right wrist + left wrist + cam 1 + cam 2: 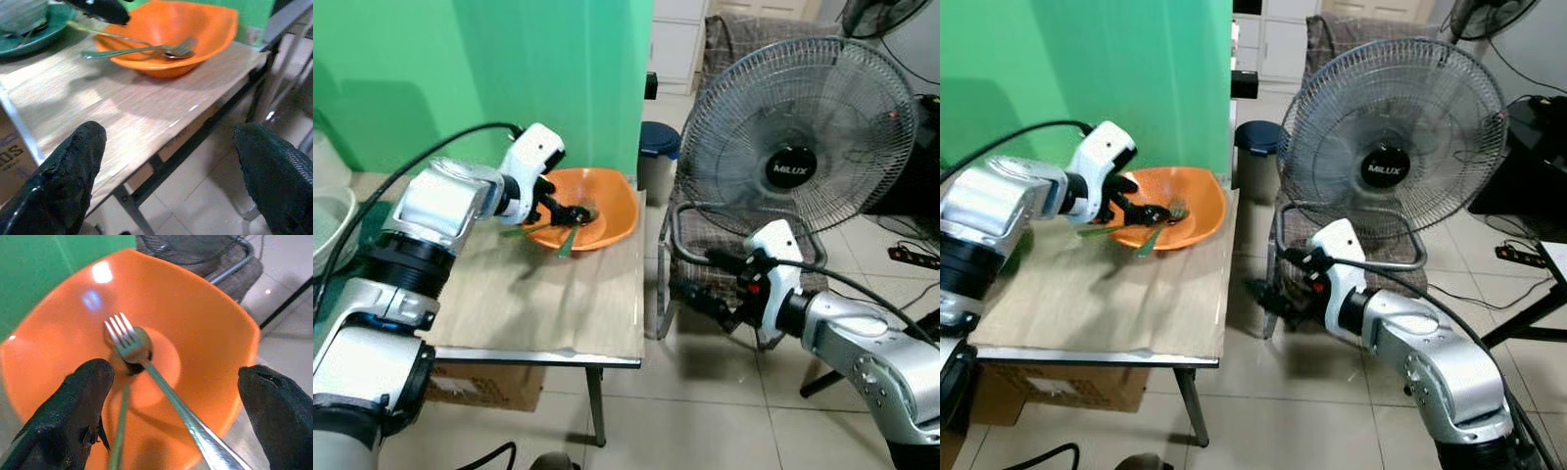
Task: Setting the table
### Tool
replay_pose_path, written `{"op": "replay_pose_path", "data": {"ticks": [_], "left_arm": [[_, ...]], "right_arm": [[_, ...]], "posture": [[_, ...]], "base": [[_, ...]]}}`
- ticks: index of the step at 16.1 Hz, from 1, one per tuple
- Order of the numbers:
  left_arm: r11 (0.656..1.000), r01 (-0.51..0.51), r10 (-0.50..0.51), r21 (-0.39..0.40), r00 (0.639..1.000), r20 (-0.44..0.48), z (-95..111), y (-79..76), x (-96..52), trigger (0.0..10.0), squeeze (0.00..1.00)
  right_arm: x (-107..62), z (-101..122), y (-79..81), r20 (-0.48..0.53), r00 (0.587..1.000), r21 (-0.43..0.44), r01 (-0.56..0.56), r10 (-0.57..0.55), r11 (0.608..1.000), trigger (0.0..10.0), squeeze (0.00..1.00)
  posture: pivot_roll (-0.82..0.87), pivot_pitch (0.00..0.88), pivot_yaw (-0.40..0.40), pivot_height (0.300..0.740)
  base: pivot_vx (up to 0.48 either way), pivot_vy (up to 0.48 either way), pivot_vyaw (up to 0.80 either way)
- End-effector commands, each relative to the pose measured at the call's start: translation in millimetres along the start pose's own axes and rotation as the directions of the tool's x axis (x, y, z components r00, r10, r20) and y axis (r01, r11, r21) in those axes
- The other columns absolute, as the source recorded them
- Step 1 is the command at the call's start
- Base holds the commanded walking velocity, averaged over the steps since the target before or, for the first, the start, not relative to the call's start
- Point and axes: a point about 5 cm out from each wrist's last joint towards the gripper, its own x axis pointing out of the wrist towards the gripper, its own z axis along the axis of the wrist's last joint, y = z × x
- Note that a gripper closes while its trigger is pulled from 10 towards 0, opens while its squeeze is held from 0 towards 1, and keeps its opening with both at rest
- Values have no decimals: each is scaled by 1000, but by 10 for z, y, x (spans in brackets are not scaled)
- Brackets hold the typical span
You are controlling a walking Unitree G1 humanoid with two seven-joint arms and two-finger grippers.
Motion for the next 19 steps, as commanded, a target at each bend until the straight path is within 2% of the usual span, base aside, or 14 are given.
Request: {"op": "replay_pose_path", "data": {"ticks": [1, 4, 7, 8, 9, 10, 11, 12, 13, 15, 16, 17, 18, 19], "left_arm": [[999, 48, -48, 20, 999, -3, 108, -51, 10, 10000, 0], [989, 99, -88, 110, 991, -99, 48, -98, 73, 10000, 0], [996, 74, -67, 55, 990, -128, -69, -59, 134, 10000, 0], [997, 66, -59, 48, 989, -134, -90, -52, 159, 9059, 0], [998, 52, -46, 38, 988, -146, -124, -39, 198, 4667, 0], [999, 36, -30, 34, 988, -150, -142, -22, 214, 2863, 0], [1000, -15, 16, 8, 987, -158, -201, 37, 236, 314, 0], [1000, -29, 28, -3, 987, -160, -219, 53, 241, 314, 0], [999, -40, 35, -29, 986, -160, -262, 64, 261, 2627, 0], [998, -8, -2, -61, 988, -153, -282, 23, 313, 2627, 0], [999, -5, -3, -50, 987, -159, -287, 9, 344, 1608, 0], [999, -7, 0, -42, 987, -163, -289, 9, 355, 1608, 0], [999, -8, 2, -34, 986, -166, -287, 9, 367, 549, 0], [1000, -9, 4, -26, 985, -170, -291, 8, 382, 0, 0]], "right_arm": [[-32, 15, 32, -10, 1000, -16, -22, 21, 1000, 10000, 0], [-50, -14, 61, -41, 998, -26, -40, 39, 999, 10000, 0], [-56, -62, 64, -53, 998, -6, -19, 19, 1000, 10000, 0], [-52, -75, 60, -52, 999, 7, -5, 6, 1000, 10000, 0], [-50, -102, 73, -53, 999, 17, 3, -2, 1000, 10000, 0], [-48, -112, 79, -53, 999, 24, 8, -7, 1000, 10000, 0], [-51, -131, 100, -54, 999, 34, 9, -7, 999, 10000, 0], [-53, -135, 107, -55, 998, 36, 7, -5, 999, 10000, 0], [-60, -141, 123, -57, 998, 41, 1, 1, 999, 10000, 0], [-64, -148, 110, -59, 998, 46, 7, -4, 999, 10000, 0], [-66, -150, 99, -60, 998, 46, 13, -10, 999, 10000, 0], [-63, -146, 94, -61, 998, 45, 15, -13, 999, 10000, 0], [-61, -135, 91, -60, 998, 44, 16, -13, 999, 10000, 0], [-64, -132, 93, -60, 998, 41, 15, -13, 999, 10000, 0]], "posture": [[106, 0, -55, 740], [100, 0, -53, 740], [97, 0, -56, 740], [96, 0, -58, 740], [93, 0, -58, 740], [88, 0, -56, 740], [82, 0, -55, 740], [81, 0, -56, 740], [77, 0, -57, 740], [73, 0, -57, 740], [69, 0, -56, 740], [69, 0, -56, 740], [64, 0, -54, 740], [59, 0, -51, 740]], "base": [[0, 0, 0], [0, 0, 0], [0, 0, 0], [0, 0, 0], [0, 0, 0], [0, 0, 0], [0, 0, 0], [0, 0, 0], [0, 0, 0], [0, 0, 0], [0, 0, 0], [0, 0, 0], [0, 0, 0], [0, 0, 0]]}}
